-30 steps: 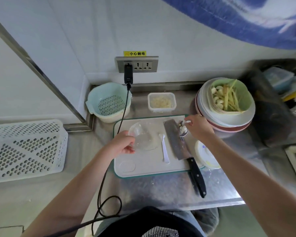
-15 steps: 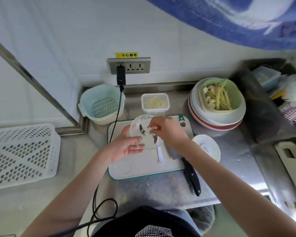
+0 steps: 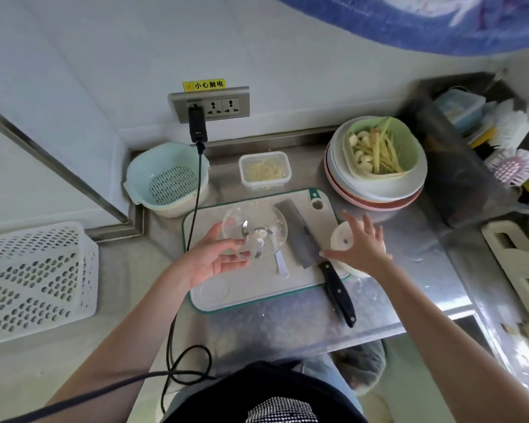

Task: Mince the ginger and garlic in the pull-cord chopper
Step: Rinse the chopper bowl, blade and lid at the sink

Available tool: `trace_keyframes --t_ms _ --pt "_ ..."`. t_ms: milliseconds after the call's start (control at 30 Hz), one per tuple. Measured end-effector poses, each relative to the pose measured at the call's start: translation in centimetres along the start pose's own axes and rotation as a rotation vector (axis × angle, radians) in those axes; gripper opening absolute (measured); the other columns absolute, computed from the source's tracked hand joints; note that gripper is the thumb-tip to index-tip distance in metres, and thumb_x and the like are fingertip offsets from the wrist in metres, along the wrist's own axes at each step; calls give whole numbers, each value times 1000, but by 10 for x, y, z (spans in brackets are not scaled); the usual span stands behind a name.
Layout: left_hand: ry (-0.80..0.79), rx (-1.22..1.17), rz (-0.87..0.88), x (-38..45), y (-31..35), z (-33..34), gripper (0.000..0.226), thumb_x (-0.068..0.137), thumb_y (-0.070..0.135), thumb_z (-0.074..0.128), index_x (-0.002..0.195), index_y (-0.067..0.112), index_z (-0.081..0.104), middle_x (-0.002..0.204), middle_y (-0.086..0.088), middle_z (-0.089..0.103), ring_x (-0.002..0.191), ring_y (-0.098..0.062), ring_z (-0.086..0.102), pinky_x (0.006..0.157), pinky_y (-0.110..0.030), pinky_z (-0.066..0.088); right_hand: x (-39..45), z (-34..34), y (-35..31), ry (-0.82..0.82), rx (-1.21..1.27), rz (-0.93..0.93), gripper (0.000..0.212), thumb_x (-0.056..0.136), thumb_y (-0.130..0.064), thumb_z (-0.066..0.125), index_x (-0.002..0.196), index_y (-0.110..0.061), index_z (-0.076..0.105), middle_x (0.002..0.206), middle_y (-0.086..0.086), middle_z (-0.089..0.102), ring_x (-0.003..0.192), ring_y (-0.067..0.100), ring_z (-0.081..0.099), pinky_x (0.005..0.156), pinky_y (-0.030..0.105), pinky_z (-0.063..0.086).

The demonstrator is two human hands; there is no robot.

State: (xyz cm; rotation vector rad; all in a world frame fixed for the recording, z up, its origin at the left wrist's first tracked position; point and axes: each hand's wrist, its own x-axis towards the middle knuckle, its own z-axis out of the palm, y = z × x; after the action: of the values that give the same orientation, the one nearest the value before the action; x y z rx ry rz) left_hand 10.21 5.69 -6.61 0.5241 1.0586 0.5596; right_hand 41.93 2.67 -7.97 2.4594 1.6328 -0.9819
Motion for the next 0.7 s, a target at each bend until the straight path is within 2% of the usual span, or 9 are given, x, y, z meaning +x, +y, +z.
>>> trace_keyframes --t_ms 67,133,233,333,400,467,567,633,700 --pt "-2 -19 13 -1 2 1 57 87 -9 54 131 25 42 119 -20 61 100 -39 66 76 -38 59 3 1 0 -18 -23 35 121 48 -73 75 140 -58 -1 158 -8 -15 145 33 -9 102 74 18" --pt "15 -17 29 0 4 -1 56 88 -10 49 131 25 42 121 -20 59 99 -39 66 75 -38 60 4 -3 3 -71 -6 64 126 46 -72 77 137 -61 -8 157 -6 -16 144 36 -8 105 70 18" --pt "75 -42 39 1 5 -4 53 90 -8 42 133 22 41 121 -22 55 94 -38 66 70 -38 60 3 -6 9 -68 36 71 122 52 -62 82 140 -58 -3 156 5 1 140 41 5 111 58 22" --pt "129 -11 39 2 4 -4 55 89 -9 42 134 22 41 120 -21 54 93 -39 65 65 -37 60 -9 -16 -1 30 84 51 117 55 -60 80 142 -54 3 152 4 11 135 41 14 106 57 29" --pt "131 33 26 0 1 0 57 88 -10 42 134 24 40 119 -19 53 94 -39 64 65 -38 60 -24 -32 -28 135 67 -81 117 50 -69 75 142 -51 4 151 -3 12 136 38 14 104 60 31" --pt "105 40 4 -1 -4 7 59 88 -10 44 135 26 39 117 -17 53 95 -39 64 69 -41 60 -42 -44 -67 163 37 -307 117 44 -75 69 140 -50 7 151 -11 12 138 33 14 104 62 29" --pt "-12 50 13 -5 -8 20 65 82 -6 55 135 27 39 119 -13 59 100 -39 64 78 -45 58 -68 -37 -124 15 -114 -568 116 52 -68 74 143 -51 5 156 -14 0 142 30 6 105 61 22" --pt "-110 61 47 -9 -10 26 70 78 -8 57 135 27 39 124 -9 62 103 -36 65 78 -44 58 -72 -24 -143 -24 -281 -641 115 57 -66 75 144 -50 3 158 -9 -4 143 29 3 106 60 20" --pt "-143 35 78 -11 -13 28 70 85 -16 48 139 27 35 133 -11 57 107 -35 64 79 -46 57 -66 -19 -145 -50 -316 -664 110 60 -69 71 145 -50 4 159 -7 -4 145 26 3 108 58 16"
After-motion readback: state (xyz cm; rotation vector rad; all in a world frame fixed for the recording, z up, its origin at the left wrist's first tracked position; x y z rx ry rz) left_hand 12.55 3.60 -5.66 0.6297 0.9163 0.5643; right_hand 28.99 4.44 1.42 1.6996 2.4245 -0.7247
